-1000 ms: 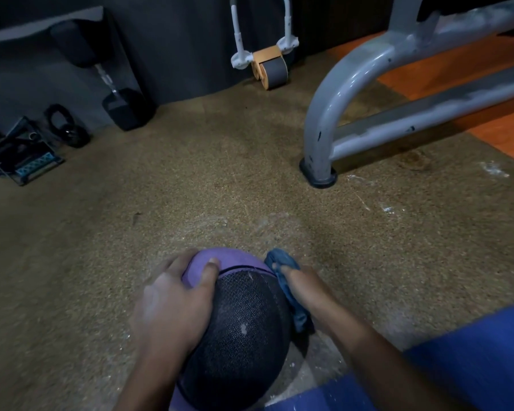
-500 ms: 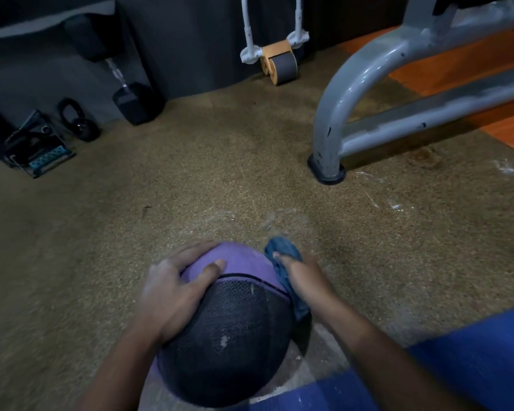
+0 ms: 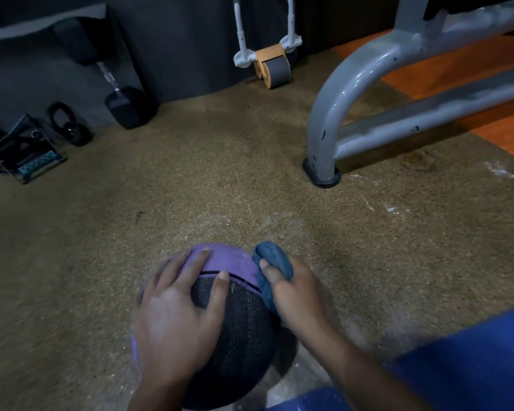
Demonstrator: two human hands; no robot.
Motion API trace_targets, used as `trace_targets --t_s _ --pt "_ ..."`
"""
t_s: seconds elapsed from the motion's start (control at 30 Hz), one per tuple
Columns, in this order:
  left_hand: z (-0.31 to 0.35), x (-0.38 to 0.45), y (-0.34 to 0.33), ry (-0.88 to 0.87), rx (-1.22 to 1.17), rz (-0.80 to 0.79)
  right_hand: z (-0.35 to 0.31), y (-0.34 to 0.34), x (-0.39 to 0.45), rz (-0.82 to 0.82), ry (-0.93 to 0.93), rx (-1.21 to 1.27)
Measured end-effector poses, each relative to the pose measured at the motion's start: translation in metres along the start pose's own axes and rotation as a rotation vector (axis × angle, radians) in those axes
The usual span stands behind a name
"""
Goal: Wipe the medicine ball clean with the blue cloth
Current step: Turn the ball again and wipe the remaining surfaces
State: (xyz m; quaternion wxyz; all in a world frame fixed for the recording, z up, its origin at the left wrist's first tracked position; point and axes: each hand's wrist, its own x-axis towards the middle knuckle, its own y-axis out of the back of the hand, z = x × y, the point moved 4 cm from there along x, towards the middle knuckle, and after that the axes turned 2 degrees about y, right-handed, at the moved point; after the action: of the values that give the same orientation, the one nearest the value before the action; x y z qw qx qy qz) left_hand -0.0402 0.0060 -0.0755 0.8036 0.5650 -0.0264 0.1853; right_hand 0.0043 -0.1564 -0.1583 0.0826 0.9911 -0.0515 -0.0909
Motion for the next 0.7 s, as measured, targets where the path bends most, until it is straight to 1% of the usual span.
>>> trace_targets --t_s 0.07,0.1,0.13,0.17,0.2,0.27,0.3,0.33,0.37,0.43,0.5,0.57,0.63,0.67,0.7 --pt "-0.008 0.000 -0.001 -0.038 -0.037 -0.020 -0.039 -0.004 -0.023 -0.057 0.281 -0.212" --pt "-0.012 0.000 -0.001 -0.057 -0.049 -0.034 -0.053 -0.010 -0.029 -0.101 0.380 -0.304" --pt "-0.016 0.000 -0.001 -0.072 -0.057 -0.041 -0.058 -0.015 -0.028 -0.132 0.412 -0.343" --pt "-0.020 0.000 -0.001 -0.082 -0.072 -0.041 -0.055 -0.016 -0.022 -0.145 0.375 -0.307" --pt "-0.022 -0.001 0.000 -0.081 -0.101 -0.035 -0.043 -0.016 -0.011 -0.144 0.277 -0.230" --pt "-0.023 -0.001 0.002 -0.059 -0.135 -0.017 -0.009 -0.012 0.013 -0.131 -0.034 -0.041" --pt "-0.023 -0.002 0.002 -0.040 -0.134 -0.011 0.010 -0.009 0.018 -0.143 -0.185 0.015" --pt "-0.023 -0.002 0.002 -0.022 -0.132 -0.012 0.026 -0.007 0.018 -0.167 -0.287 0.048" --pt "-0.022 -0.002 0.002 -0.013 -0.131 -0.014 0.037 -0.007 0.014 -0.172 -0.347 0.077" --pt "-0.023 -0.002 0.003 -0.017 -0.136 -0.021 0.048 -0.007 0.004 -0.116 -0.359 0.132" --pt "-0.025 0.000 0.006 -0.027 -0.166 -0.027 0.040 -0.005 -0.008 -0.047 -0.237 0.135" --pt "-0.029 0.001 0.009 -0.041 -0.204 -0.020 0.012 -0.005 -0.021 -0.022 -0.005 0.071" --pt "-0.032 0.001 0.010 -0.057 -0.214 -0.023 -0.028 -0.014 -0.033 -0.120 0.268 -0.109" --pt "-0.033 0.002 0.009 -0.066 -0.207 -0.027 -0.045 -0.019 -0.035 -0.165 0.365 -0.215" --pt "-0.033 0.002 0.009 -0.075 -0.198 -0.028 -0.053 -0.024 -0.031 -0.166 0.401 -0.303"
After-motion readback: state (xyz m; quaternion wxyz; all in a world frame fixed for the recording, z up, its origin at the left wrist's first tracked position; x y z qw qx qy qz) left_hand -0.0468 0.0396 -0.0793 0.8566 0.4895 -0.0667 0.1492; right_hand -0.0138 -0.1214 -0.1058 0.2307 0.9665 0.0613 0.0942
